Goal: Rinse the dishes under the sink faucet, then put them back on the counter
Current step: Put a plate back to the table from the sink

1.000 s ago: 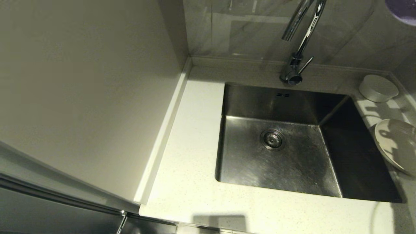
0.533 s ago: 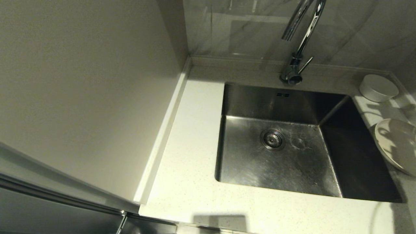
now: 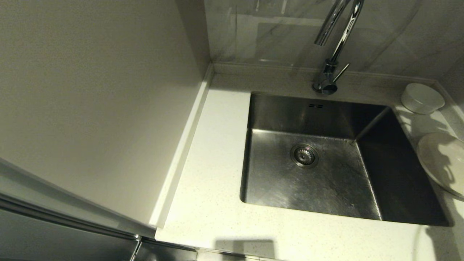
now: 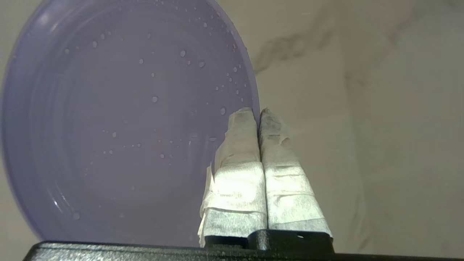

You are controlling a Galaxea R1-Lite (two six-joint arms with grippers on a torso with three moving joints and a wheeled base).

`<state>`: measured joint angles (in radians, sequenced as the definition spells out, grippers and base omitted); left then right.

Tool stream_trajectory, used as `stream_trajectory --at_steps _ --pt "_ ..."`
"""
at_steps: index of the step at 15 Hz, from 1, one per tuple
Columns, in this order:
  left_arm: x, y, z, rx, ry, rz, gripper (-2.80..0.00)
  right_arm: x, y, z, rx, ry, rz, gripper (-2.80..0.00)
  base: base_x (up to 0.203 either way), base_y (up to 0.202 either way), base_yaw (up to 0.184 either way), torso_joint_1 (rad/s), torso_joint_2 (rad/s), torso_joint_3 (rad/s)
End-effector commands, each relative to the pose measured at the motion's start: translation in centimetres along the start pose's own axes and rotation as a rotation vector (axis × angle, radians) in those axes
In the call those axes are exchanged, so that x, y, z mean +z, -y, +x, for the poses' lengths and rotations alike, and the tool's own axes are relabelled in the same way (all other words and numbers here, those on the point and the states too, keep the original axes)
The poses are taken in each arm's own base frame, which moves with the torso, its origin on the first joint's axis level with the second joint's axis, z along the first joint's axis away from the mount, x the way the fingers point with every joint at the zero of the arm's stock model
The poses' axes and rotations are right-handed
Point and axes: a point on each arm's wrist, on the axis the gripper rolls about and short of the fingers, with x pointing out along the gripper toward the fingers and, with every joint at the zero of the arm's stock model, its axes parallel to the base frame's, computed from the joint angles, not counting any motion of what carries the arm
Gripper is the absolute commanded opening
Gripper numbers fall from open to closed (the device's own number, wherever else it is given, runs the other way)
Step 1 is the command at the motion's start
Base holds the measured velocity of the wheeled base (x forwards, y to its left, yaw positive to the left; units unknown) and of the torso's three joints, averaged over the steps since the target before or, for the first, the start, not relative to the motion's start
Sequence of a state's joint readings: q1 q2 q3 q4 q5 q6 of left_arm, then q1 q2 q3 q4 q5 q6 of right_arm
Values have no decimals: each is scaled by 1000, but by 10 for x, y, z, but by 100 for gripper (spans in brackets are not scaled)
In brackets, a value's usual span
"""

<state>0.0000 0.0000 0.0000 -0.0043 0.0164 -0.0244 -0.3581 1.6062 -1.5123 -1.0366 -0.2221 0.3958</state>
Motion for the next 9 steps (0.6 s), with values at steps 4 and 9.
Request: stream_trajectory --at_steps 4,9 --pt "0 0 0 0 2 0 -280 -10 -15 -5 -67 3 86 -280 0 0 0 0 0 0" --pt "0 0 0 0 2 0 -280 -15 -15 -2 -67 1 87 -280 0 0 0 0 0 0"
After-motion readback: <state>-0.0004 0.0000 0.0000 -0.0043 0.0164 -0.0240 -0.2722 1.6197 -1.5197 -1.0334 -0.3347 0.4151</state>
